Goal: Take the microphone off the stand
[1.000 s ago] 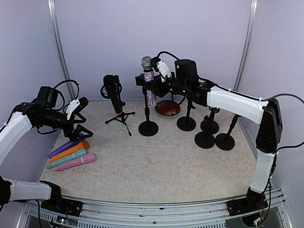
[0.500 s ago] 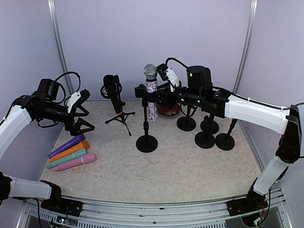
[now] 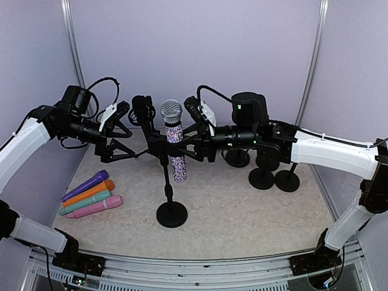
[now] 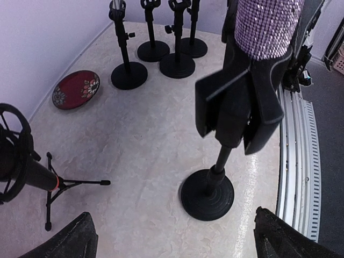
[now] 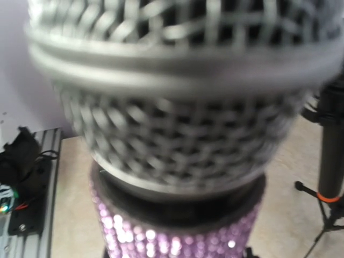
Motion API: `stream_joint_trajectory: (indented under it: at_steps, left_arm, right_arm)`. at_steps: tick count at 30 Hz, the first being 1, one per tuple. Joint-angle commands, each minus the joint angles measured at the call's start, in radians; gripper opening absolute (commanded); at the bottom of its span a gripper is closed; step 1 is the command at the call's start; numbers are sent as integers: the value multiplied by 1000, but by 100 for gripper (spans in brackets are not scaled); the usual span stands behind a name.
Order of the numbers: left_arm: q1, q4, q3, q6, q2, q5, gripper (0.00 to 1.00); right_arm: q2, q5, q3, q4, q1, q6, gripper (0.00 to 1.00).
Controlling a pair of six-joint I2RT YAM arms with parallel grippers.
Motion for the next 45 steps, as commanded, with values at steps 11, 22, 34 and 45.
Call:
stream_joint_trajectory:
  at_steps: [11,22,34,45]
  left_arm:
    - [-132,5,203,104,165,126,99]
    - [-231,-42,215,244,194,33,99]
    - [-242,11,103,189,98,31,99]
    - [-260,120,74,40,73,11,99]
  right_arm:
    - [-64,-4,-6,-16,13,-9,81]
    - [-65,2,44,-20,41,31,65]
    - [-30,124,84,-53,75,2,30]
    - [-67,394,31,26,151,-38,0]
